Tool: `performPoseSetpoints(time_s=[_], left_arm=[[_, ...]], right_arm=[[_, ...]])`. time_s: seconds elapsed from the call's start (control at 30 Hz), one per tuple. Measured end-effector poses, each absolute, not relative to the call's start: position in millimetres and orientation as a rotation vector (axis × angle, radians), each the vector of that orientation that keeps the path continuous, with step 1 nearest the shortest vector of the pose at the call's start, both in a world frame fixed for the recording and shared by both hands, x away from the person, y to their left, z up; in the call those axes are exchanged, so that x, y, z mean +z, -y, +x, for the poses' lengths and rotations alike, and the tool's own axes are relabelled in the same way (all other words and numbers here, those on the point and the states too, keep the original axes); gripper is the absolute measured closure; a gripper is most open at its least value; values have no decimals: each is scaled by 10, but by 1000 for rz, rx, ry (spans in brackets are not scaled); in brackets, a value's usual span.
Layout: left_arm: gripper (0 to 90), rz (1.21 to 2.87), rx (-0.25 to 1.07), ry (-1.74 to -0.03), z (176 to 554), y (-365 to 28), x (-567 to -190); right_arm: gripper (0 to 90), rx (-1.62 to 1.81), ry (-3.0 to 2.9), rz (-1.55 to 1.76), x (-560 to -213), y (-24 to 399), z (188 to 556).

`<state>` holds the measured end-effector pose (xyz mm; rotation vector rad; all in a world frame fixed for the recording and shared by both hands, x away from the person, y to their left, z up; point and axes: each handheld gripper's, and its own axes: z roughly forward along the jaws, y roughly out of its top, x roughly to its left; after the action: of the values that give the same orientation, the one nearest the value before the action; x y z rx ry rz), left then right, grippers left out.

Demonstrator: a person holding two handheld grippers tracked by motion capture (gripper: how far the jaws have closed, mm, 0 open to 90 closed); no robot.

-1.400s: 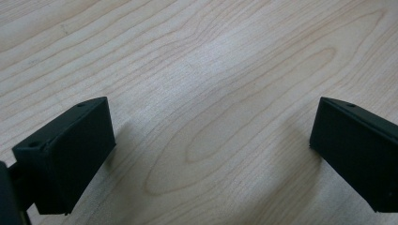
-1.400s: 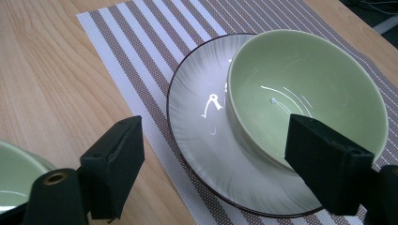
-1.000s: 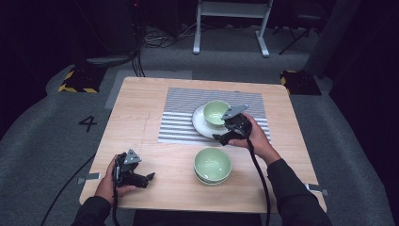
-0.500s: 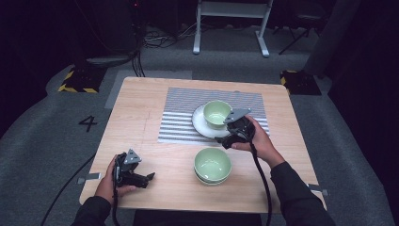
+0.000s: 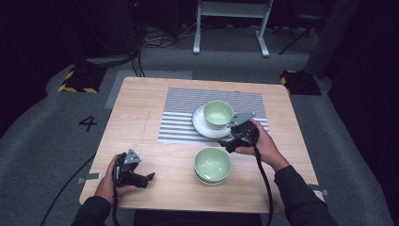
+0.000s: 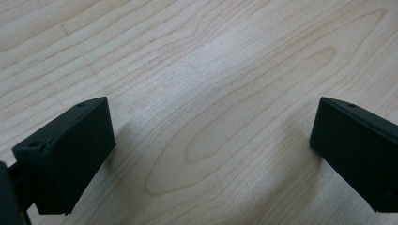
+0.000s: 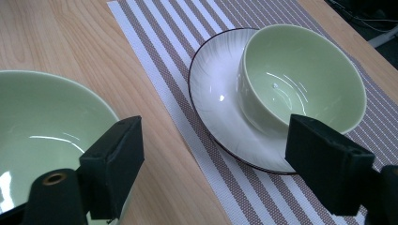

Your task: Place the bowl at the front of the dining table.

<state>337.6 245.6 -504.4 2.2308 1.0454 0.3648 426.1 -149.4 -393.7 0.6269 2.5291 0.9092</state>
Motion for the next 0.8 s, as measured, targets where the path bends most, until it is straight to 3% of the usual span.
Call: performPoseSetpoints(time_s=[0.8], left_arm=[[3,2231,365,-1045,3376,-2456,-5044]], right_arm=[[195,874,-2521,605,-3973,1652,4072]])
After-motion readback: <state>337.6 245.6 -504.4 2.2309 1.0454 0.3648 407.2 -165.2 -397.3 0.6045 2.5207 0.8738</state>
